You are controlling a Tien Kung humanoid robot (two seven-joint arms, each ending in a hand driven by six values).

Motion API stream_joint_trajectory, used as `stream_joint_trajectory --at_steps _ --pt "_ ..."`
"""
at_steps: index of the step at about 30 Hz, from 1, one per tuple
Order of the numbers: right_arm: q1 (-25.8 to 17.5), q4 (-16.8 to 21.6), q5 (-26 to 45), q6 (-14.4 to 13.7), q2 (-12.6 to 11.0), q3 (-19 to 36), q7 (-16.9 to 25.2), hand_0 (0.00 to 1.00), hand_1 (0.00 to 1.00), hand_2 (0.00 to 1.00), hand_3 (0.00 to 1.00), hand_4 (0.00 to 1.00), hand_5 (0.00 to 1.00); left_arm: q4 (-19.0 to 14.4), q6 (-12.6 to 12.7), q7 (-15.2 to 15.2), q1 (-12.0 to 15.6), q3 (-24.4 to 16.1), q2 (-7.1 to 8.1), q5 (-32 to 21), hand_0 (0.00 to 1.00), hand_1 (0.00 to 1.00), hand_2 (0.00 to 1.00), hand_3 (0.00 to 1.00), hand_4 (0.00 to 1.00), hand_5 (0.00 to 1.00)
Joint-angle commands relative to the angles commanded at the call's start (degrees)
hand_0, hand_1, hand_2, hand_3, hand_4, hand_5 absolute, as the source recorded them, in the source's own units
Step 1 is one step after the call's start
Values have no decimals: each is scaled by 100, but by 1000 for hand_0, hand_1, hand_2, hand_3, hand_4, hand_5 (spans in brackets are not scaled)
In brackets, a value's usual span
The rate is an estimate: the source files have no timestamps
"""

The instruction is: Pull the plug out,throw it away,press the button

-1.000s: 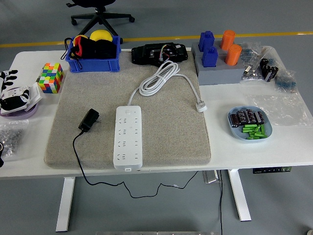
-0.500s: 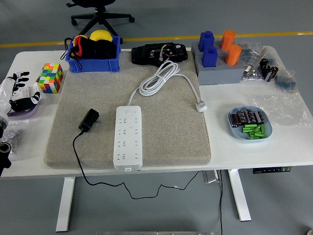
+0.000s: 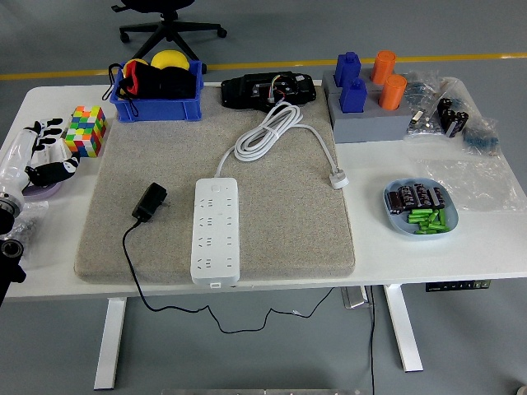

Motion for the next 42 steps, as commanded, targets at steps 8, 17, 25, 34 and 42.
stream_joint_trajectory --at_steps 8,17,25,34,42 --pt "-7 -6 0 -8 -13 10 3 697 675 657 616 709 485 -132 27 -54 14 214 -1 -148 822 828 826 880 678 179" --pt "19 2 11 0 2 -3 1 699 675 657 616 709 487 -262 2 -48 -38 644 -34 -274 824 826 824 879 676 175" --pt "3 -17 17 -6 -23 -40 -2 699 675 657 616 709 487 -331 -61 -33 -48 998 6 -418 830 824 822 879 675 170" --pt "49 -1 51 3 -67 -154 1 699 675 657 616 709 487 -353 -97 -8 -150 1291 13 -472 830 822 819 878 676 166" --pt "46 -14 87 -3 -107 -230 2 699 676 658 616 709 488 -328 -138 42 -191 1321 66 -464 830 816 817 877 677 163"
